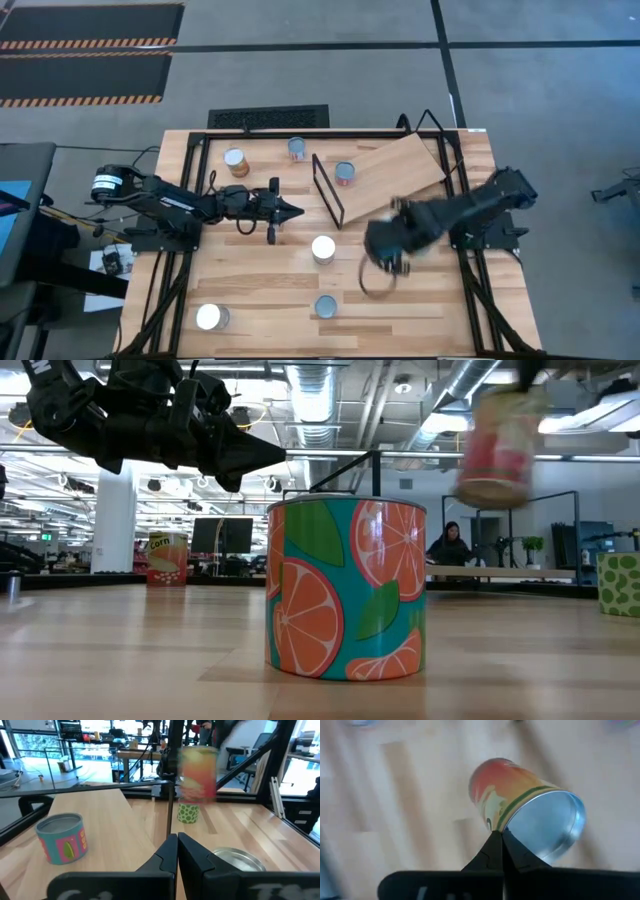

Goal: Pick and place cans onto a shelf
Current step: Put the bottom canned corn on the shelf

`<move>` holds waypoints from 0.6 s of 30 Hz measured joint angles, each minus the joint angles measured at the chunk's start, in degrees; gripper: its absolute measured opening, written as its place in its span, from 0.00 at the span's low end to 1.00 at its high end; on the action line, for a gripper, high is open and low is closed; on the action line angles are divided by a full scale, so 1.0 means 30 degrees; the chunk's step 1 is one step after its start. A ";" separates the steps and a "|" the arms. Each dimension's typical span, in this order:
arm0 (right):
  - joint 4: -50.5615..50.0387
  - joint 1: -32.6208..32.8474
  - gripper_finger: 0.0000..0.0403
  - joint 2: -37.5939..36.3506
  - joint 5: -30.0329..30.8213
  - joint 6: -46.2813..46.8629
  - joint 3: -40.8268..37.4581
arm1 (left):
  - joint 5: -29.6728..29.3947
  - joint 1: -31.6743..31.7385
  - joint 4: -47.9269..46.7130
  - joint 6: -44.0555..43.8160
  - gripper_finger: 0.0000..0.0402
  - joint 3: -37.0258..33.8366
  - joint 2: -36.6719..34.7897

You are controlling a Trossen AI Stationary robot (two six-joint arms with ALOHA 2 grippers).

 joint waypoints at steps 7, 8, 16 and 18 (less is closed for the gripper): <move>-0.0076 -0.5850 0.01 -0.0175 0.1351 -0.8511 -0.0139 | 0.0017 -0.0007 0.0040 0.0000 0.00 0.0000 -0.0007; -0.0042 -0.6661 0.01 -0.0168 0.1508 -0.9628 -0.0147 | 0.0023 -0.0007 0.0099 0.0007 0.00 0.0000 -0.0007; 0.2085 -1.1838 0.01 -0.0164 0.1436 -1.7717 -0.0147 | 0.0058 -0.0007 0.0054 0.0055 0.00 0.0000 -0.0007; 0.2855 -1.2504 0.01 -0.0037 0.1375 -1.9082 -0.0278 | 0.0051 -0.0007 0.0069 0.0073 0.00 0.0000 -0.0007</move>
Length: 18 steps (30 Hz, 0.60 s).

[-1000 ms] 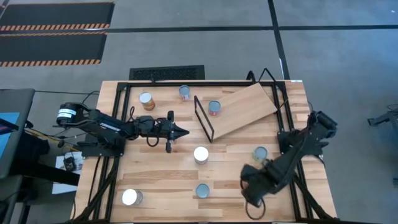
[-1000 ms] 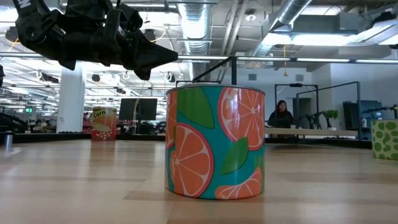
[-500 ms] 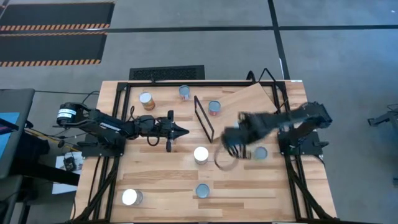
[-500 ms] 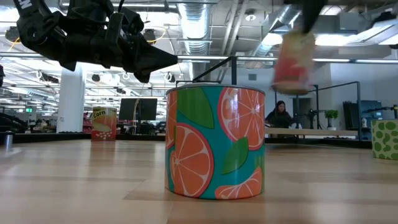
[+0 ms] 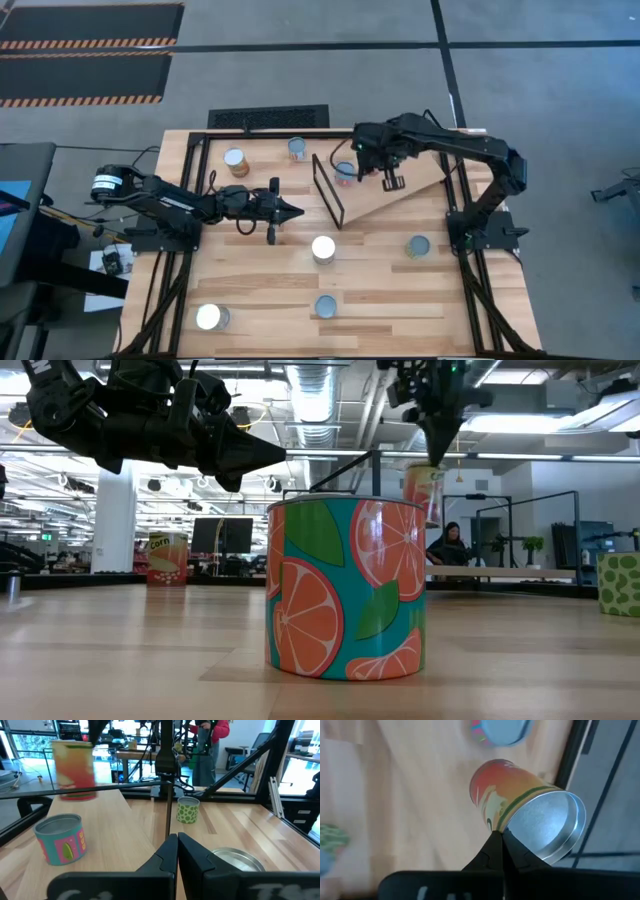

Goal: Pick and place cans onto a shelf
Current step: Put the bottom canned corn on the shelf

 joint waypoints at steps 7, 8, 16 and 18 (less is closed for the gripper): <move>0.1171 -0.0983 0.01 0.1452 -0.0043 -0.1534 -0.0852 | -0.0015 0.0000 0.0044 0.0007 0.00 0.0000 0.0000; 0.1385 -0.1062 0.01 0.1662 -0.0072 -0.1673 -0.0852 | -0.0035 0.0000 0.0043 0.0007 0.00 0.0000 0.0000; 0.2065 -0.1357 0.01 0.2346 -0.0121 -0.2091 -0.0841 | -0.0066 0.0000 0.0050 0.0000 0.00 0.0000 0.0000; 0.2315 -0.1362 0.01 0.2351 -0.0083 -0.2073 -0.0838 | -0.0066 0.0000 0.0058 0.0007 0.00 0.0000 0.0000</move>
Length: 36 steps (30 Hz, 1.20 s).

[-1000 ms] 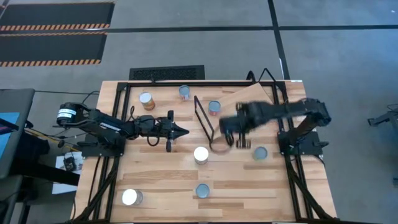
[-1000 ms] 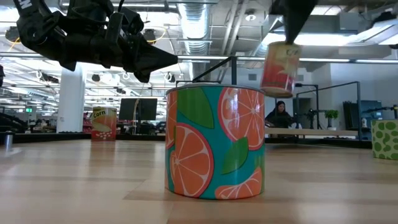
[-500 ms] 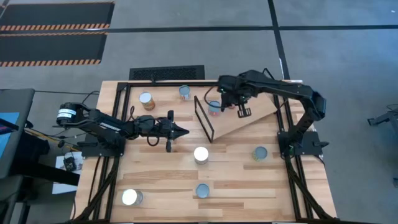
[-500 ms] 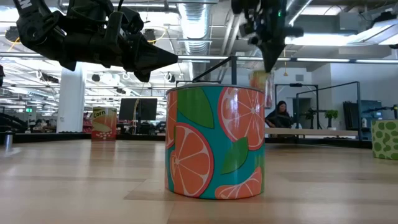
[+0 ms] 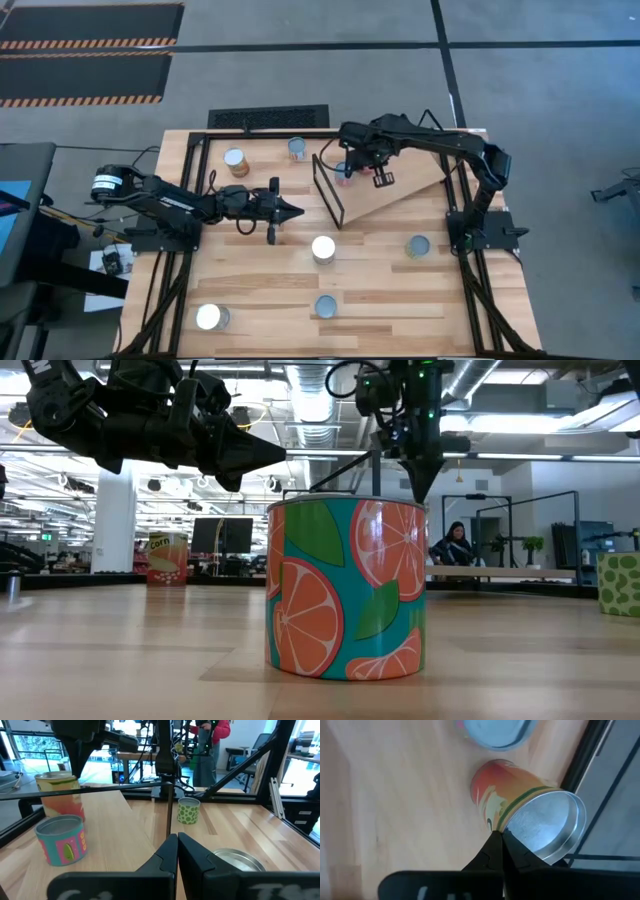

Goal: Pick and place cans onto a shelf
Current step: Put the bottom canned corn on the shelf

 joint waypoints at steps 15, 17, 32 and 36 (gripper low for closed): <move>0.0315 -0.0175 0.02 -0.0002 -0.0179 -0.0350 0.0000 | 0.0007 0.0000 -0.0007 -0.0044 0.00 0.0000 0.0000; 0.0389 -0.0189 0.02 -0.0002 -0.0480 -0.0257 0.0000 | 0.0015 0.0000 -0.0007 -0.0058 0.00 0.0000 0.0000; 0.0924 -0.0189 0.03 0.0006 -0.0478 0.0231 -0.1137 | 0.0022 0.0000 -0.0007 -0.0065 0.00 0.0000 0.0007; 0.1368 -0.0189 0.03 -0.0002 -0.0479 0.0297 -0.1129 | 0.0028 0.0000 -0.0006 -0.0065 0.00 0.0000 0.0007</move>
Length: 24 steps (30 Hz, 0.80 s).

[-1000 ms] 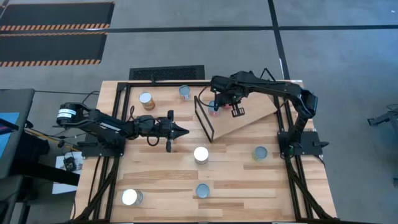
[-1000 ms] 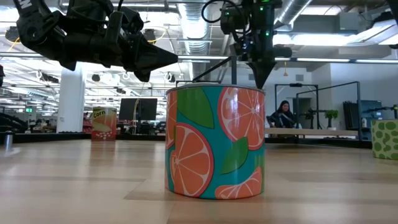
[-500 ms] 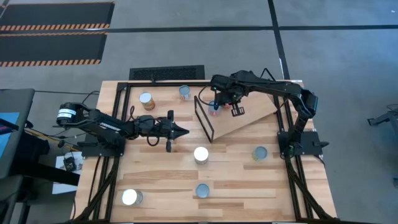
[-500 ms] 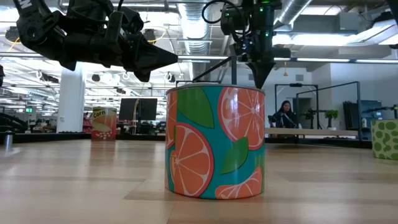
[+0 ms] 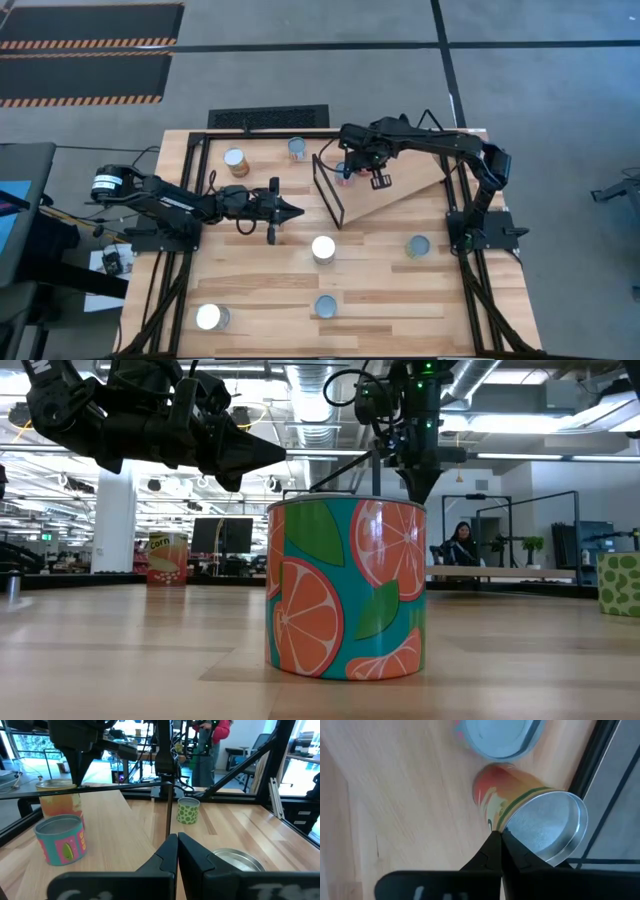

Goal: Pick and place cans onto a shelf
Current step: Put the bottom canned corn on the shelf, then put the canned sliced carrots on the shelf

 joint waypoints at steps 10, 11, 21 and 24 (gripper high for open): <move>0.0346 0.0005 0.15 0.0000 0.0006 0.0009 0.0000 | 0.0001 0.0000 -0.0001 0.0000 0.00 0.0000 0.0000; 0.0365 0.0020 0.17 0.0000 0.0064 0.0027 0.0000 | 0.0001 0.0000 -0.0001 0.0000 0.00 0.0000 0.0000; -0.0203 0.0980 0.25 -0.1723 0.1441 0.1569 0.0930 | 0.0003 0.0000 0.0360 0.0044 0.00 0.0007 0.0007; -0.0591 0.1236 0.16 -0.3474 0.1022 0.2884 0.0856 | 0.0001 0.0000 0.0099 0.0051 0.00 0.0007 0.0007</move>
